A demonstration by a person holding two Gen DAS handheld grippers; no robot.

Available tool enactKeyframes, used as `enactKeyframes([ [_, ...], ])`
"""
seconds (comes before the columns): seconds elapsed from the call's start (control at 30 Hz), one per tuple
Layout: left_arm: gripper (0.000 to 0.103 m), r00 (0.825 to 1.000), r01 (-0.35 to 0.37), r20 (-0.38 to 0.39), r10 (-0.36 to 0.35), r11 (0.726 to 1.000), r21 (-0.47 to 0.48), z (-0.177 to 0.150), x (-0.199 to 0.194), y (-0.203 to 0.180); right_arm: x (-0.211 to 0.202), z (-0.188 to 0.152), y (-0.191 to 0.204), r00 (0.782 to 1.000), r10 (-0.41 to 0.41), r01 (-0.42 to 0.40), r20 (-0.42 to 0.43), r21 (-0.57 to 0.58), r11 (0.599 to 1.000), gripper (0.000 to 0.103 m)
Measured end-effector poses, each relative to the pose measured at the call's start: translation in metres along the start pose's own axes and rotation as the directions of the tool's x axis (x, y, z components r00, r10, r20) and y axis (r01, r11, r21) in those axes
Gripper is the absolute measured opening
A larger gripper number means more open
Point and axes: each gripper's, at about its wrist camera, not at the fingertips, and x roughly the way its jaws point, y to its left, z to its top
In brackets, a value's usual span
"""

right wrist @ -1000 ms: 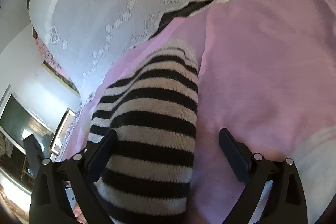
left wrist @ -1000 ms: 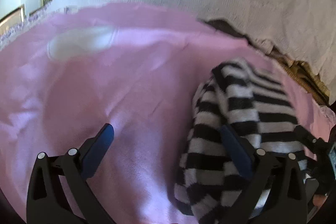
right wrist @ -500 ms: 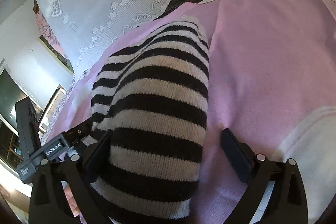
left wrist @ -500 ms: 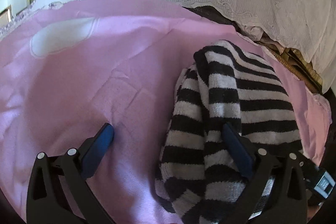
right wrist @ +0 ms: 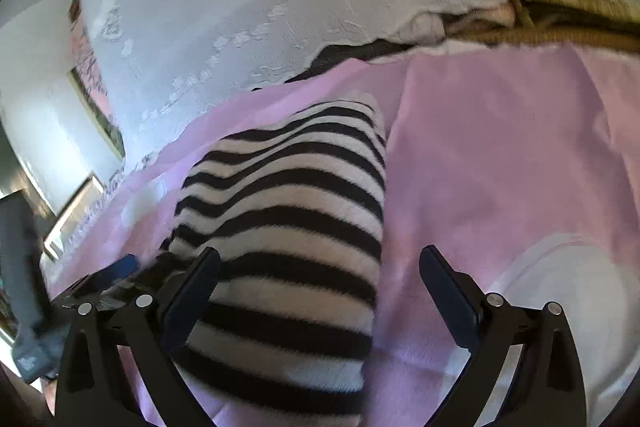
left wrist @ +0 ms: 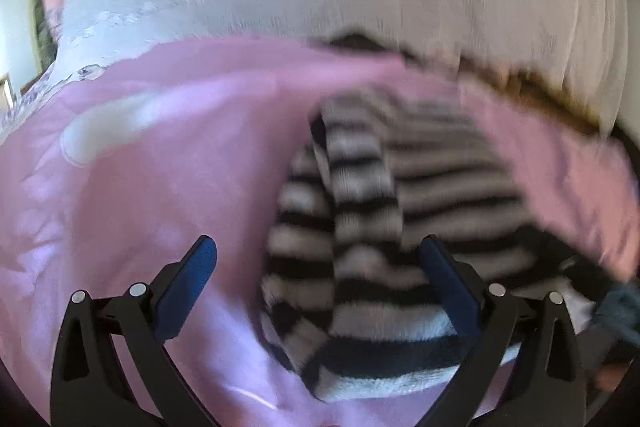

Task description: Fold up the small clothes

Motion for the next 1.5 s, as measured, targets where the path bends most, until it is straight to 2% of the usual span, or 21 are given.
enactKeyframes([
  [0.07,0.099,1.0,0.0,-0.024,0.0,1.0,-0.012,-0.002,0.007,0.0,0.012,-0.01,0.003,0.996,-0.022,0.02,-0.088,-0.023,1.0,0.099],
  [0.13,0.099,0.997,0.051,-0.062,-0.056,0.996,-0.07,-0.001,0.011,0.011,0.018,-0.012,-0.007,0.992,0.019,-0.014,-0.128,0.043,0.999,0.1],
  [0.2,0.099,0.992,0.091,-0.075,-0.1,0.989,-0.115,-0.001,0.014,0.018,0.021,-0.011,-0.016,0.989,0.064,-0.053,-0.136,0.084,0.995,0.1],
  [0.3,0.099,0.991,0.116,-0.055,-0.123,0.986,-0.124,-0.005,0.005,0.02,0.016,-0.012,-0.019,0.99,0.087,-0.077,-0.114,0.092,0.993,0.1],
  [0.37,0.099,0.985,0.156,-0.044,-0.164,0.977,-0.142,-0.008,-0.002,0.022,0.008,-0.013,-0.027,0.988,0.129,-0.118,-0.085,0.123,0.985,0.099],
  [0.43,0.099,0.974,0.216,-0.032,-0.226,0.959,-0.185,-0.01,-0.007,0.031,0.003,-0.014,-0.036,0.983,0.17,-0.158,-0.064,0.164,0.974,0.099],
  [0.57,0.099,0.93,0.345,-0.026,-0.368,0.893,-0.288,-0.014,-0.009,0.048,-0.006,-0.019,-0.043,0.974,0.224,-0.212,-0.035,0.213,0.954,0.099],
  [0.63,0.099,0.909,0.387,-0.028,-0.415,0.868,-0.312,-0.015,-0.005,0.05,-0.007,-0.019,-0.044,0.97,0.24,-0.227,-0.034,0.217,0.95,0.099],
  [0.7,0.099,0.887,0.421,-0.056,-0.459,0.852,-0.312,-0.016,0.001,0.047,-0.006,-0.018,-0.044,0.97,0.239,-0.225,-0.039,0.214,0.95,0.099],
  [0.73,0.099,0.884,0.422,-0.074,-0.462,0.855,-0.303,-0.017,0.004,0.043,-0.005,-0.018,-0.043,0.97,0.24,-0.227,-0.04,0.213,0.95,0.099],
  [0.93,0.099,0.92,0.343,-0.125,-0.371,0.918,-0.197,-0.012,0.021,0.016,0.008,-0.018,-0.029,0.975,0.199,-0.182,-0.093,0.165,0.969,0.098],
  [1.0,0.099,0.924,0.338,-0.116,-0.365,0.919,-0.203,-0.007,0.028,0.015,0.016,-0.014,-0.025,0.974,0.197,-0.179,-0.109,0.155,0.971,0.097],
  [1.2,0.099,0.917,0.358,-0.1,-0.386,0.907,-0.222,0.0,0.034,0.02,0.044,-0.001,-0.022,0.967,0.223,-0.197,-0.127,0.19,0.962,0.089],
  [1.27,0.098,0.925,0.345,-0.087,-0.369,0.915,-0.209,0.001,0.034,0.019,0.047,0.0,-0.022,0.966,0.23,-0.204,-0.12,0.196,0.959,0.083],
  [1.33,0.095,0.932,0.336,-0.074,-0.355,0.922,-0.193,0.004,0.035,0.015,0.045,-0.001,-0.023,0.967,0.232,-0.207,-0.109,0.198,0.958,0.077],
  [1.4,0.084,0.932,0.341,-0.062,-0.357,0.921,-0.188,0.005,0.033,0.013,0.044,-0.002,-0.022,0.969,0.227,-0.205,-0.098,0.195,0.959,0.072],
  [1.43,0.081,0.933,0.339,-0.056,-0.355,0.922,-0.187,0.005,0.031,0.013,0.042,-0.002,-0.021,0.971,0.219,-0.2,-0.09,0.186,0.962,0.069],
  [1.5,0.072,0.943,0.322,-0.037,-0.332,0.933,-0.164,0.003,0.025,0.007,0.038,-0.003,-0.014,0.98,0.188,-0.177,-0.069,0.143,0.974,0.066],
])
